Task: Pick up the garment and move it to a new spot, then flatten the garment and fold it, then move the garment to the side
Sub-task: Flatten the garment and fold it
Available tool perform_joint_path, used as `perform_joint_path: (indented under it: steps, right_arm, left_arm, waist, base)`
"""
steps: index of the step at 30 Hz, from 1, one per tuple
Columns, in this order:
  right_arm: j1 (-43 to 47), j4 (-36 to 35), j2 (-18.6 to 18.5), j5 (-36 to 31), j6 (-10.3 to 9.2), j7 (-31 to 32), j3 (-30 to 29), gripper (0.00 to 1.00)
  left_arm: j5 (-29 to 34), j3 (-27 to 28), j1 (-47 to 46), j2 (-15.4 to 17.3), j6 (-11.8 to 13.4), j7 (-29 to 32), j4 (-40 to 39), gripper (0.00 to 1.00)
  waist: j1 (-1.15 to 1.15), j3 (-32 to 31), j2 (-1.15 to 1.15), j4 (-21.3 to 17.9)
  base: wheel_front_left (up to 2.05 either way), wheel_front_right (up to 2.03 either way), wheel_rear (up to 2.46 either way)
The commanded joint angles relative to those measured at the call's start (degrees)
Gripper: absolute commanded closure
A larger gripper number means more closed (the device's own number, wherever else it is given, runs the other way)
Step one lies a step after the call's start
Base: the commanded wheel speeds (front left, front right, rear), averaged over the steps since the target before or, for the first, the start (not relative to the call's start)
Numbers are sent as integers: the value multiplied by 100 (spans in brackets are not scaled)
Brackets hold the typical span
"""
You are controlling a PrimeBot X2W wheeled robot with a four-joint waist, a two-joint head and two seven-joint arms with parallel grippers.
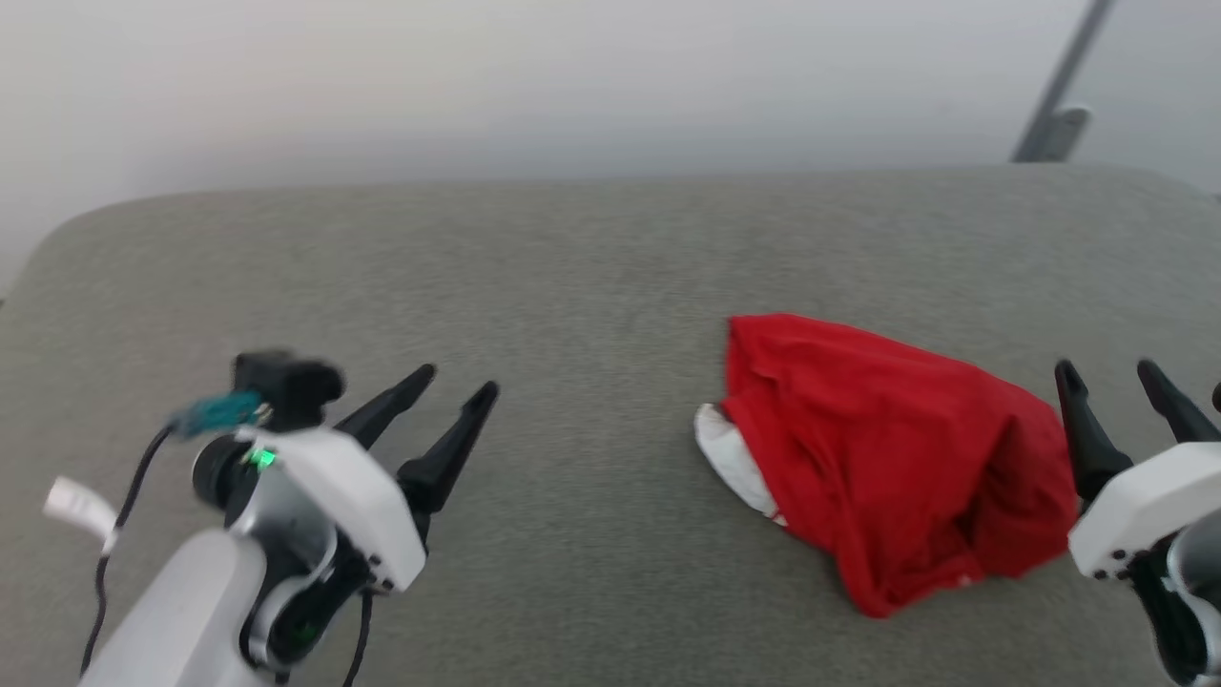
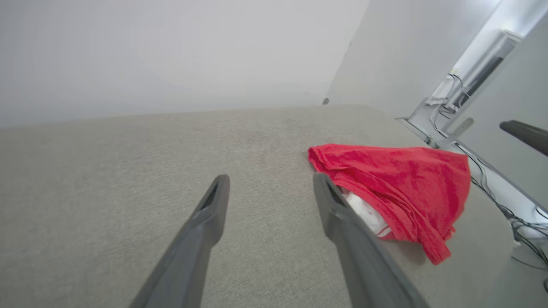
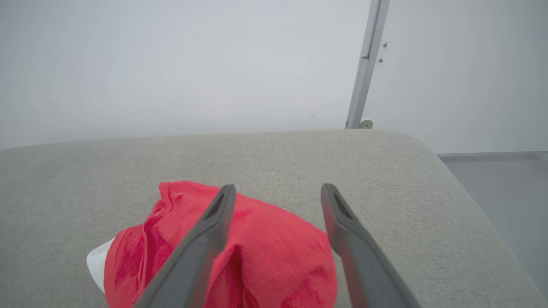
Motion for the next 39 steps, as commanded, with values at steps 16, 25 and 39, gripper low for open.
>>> perform_joint_path:
  steps: [16,25,39]
  right_arm:
    - [-630,638,546,-517,-2,-2214,414,0]
    - [-860,1067,588,-437,-2,-2591,530,0]
    - [-1182,1625,588,-115,-2,-2948,806,0]
  left_arm:
    - [-536,-1572,-1867,211,-15,2042,894,0]
    - [-689,-1810,-2271,-29,42,2725,1563,0]
    - [-442,-2222,-2647,-303,83,2980,2680,100]
  waist:
    - [0,462,0,-1502]
    - [0,750,0,-1864]
    - [0,1124,0,-2093]
  base:
    - [0,0,0]
    - [0,0,0]
    - [0,0,0]
